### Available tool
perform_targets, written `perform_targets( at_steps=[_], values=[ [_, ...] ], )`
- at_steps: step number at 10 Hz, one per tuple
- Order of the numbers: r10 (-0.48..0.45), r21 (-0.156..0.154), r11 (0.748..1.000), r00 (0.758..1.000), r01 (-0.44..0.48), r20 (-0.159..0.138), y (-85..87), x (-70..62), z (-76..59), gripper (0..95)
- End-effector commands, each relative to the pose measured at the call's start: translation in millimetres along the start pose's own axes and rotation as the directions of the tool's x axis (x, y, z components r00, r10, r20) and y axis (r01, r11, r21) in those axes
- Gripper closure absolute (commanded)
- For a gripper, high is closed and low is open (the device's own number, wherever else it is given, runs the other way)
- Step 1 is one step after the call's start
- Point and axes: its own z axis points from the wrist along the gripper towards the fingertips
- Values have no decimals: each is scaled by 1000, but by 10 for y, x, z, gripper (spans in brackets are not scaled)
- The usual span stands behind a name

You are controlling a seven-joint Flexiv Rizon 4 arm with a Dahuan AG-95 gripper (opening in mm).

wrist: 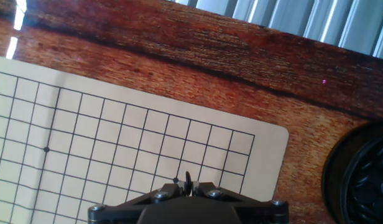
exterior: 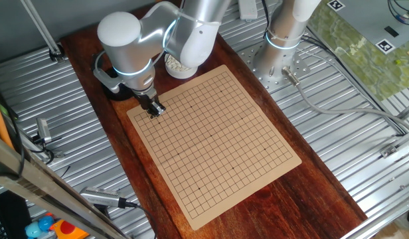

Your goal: Play the first move as black on the 3-4 point in the upper right corner of the Go board

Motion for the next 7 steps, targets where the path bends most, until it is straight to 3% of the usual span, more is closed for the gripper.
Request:
perform_targets(
  at_steps=[1, 5, 7],
  values=[
    [13, 5, 1000, 1000, -13, 5, -1, 10, 8, 950],
    [-19, -21, 1000, 1000, 19, 14, -1, 10, 8, 950],
    [-32, -25, 999, 1000, 32, 1, -1, 10, 8, 950]
  ],
)
